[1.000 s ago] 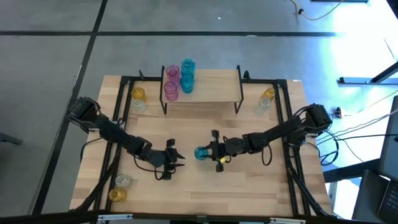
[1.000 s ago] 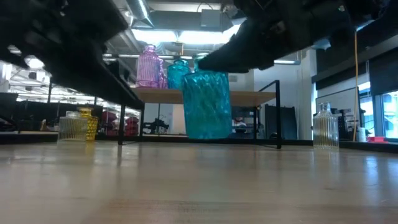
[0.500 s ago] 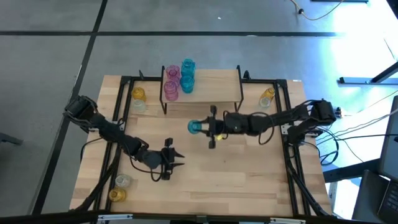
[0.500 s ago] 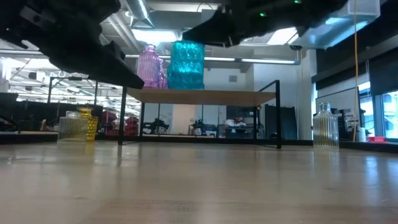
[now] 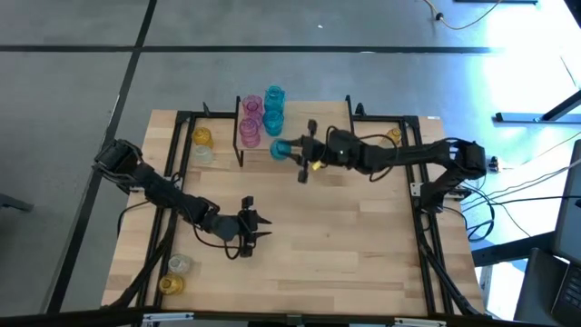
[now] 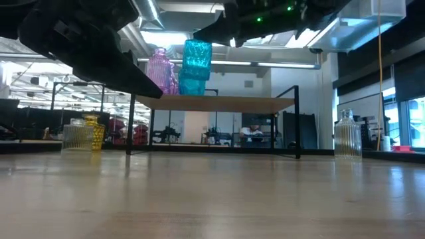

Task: Sort vases onto shelf
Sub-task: Put the blue flower vase on the shelf aligned with the other blue flower vase

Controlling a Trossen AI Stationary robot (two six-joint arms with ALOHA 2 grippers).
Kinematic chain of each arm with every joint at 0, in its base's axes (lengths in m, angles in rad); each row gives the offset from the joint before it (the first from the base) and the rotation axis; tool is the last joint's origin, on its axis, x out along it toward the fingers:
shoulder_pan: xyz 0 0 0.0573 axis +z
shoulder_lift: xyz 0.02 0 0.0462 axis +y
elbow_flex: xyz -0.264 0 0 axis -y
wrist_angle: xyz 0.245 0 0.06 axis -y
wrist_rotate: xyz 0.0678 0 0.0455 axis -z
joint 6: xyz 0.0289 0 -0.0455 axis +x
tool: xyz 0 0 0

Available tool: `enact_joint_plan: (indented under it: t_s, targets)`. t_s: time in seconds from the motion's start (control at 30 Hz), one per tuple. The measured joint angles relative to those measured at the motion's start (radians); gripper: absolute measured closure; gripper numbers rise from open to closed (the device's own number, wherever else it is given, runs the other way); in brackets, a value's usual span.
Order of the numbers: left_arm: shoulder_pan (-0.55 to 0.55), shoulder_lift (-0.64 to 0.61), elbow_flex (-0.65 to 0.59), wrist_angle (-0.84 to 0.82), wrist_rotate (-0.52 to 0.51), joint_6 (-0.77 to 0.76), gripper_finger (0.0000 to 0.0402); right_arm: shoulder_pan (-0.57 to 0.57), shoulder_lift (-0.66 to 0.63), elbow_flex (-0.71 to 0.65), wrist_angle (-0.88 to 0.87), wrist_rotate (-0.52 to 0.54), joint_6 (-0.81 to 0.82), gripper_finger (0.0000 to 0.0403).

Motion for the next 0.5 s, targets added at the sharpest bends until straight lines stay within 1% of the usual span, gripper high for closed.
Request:
enact_joint_plan:
  t_s: [0.17,0.37,0.5]
  targets:
    - [0.001,0.0,0.0,0.002,0.0,0.006,0.0269,-0.041,0.058,0.044,0.038,-0.032,0.0,0.0322]
    - [0.001,0.0,0.0,0.002,0.001,0.006,0.0269,-0.074,0.144,0.122,0.029,-0.032,0.008,0.0322]
    - [0.001,0.001,0.0,0.002,0.002,0.006,0.0269,-0.079,0.164,0.138,0.033,-0.012,0.009,0.0322]
